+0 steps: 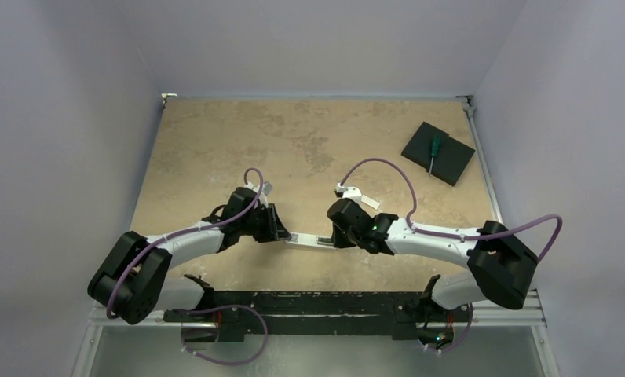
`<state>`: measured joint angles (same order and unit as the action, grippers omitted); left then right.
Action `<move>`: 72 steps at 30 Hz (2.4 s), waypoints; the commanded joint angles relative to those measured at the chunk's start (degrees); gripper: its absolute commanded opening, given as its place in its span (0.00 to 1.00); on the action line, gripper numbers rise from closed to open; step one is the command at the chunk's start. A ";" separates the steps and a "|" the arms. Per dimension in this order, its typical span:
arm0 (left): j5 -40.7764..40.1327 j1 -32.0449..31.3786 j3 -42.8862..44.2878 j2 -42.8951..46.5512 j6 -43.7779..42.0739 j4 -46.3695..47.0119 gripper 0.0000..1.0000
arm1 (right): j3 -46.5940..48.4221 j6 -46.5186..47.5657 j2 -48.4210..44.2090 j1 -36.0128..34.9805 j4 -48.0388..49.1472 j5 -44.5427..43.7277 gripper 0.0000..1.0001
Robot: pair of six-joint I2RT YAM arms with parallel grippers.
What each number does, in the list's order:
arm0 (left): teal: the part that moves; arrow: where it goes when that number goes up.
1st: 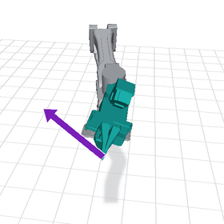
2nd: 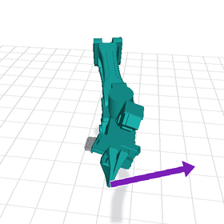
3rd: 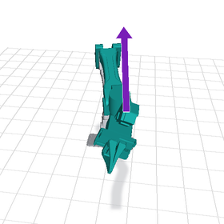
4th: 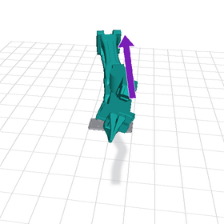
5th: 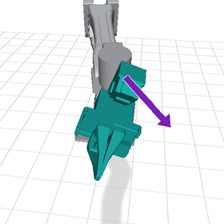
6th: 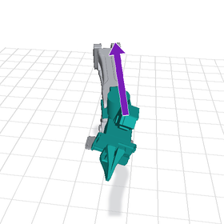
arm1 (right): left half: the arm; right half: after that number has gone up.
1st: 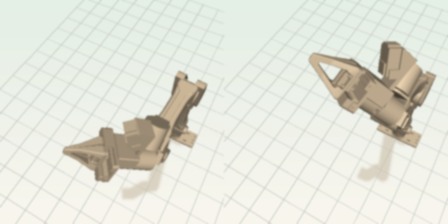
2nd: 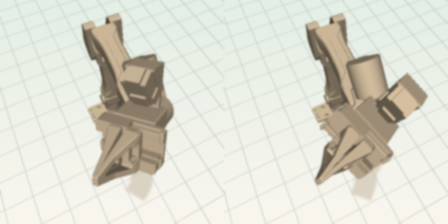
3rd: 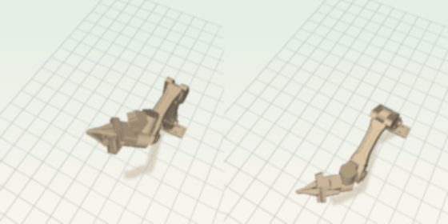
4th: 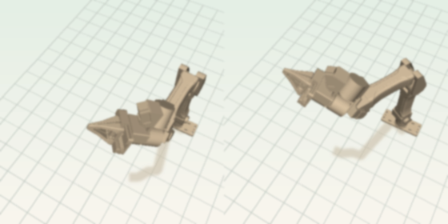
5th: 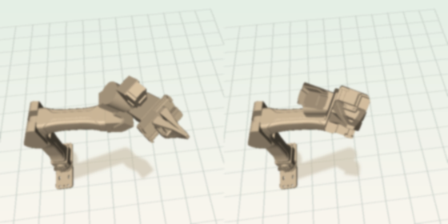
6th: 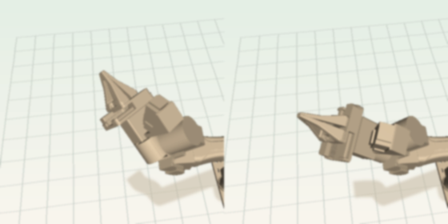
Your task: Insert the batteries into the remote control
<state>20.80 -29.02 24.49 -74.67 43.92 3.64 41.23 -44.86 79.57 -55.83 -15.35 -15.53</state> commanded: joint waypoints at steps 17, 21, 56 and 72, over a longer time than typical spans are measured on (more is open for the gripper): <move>1.07 -0.43 0.78 0.41 -0.50 2.16 0.19 | 3.14 -0.43 2.93 0.11 2.53 0.80 0.13; 1.17 -0.43 0.87 0.36 -0.45 2.33 0.19 | 3.15 0.07 3.60 0.07 3.25 1.30 0.11; 0.70 -0.43 0.58 0.27 -1.53 2.25 0.21 | 8.84 11.36 7.07 -0.42 -2.85 -0.43 0.06; -2.23 -0.42 1.92 4.72 -1.44 -6.13 0.31 | 11.62 14.25 4.36 -0.33 -5.63 -5.59 0.16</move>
<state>19.90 -29.08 24.53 -72.73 43.68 0.71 50.04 -32.60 84.09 -55.99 -19.77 -16.97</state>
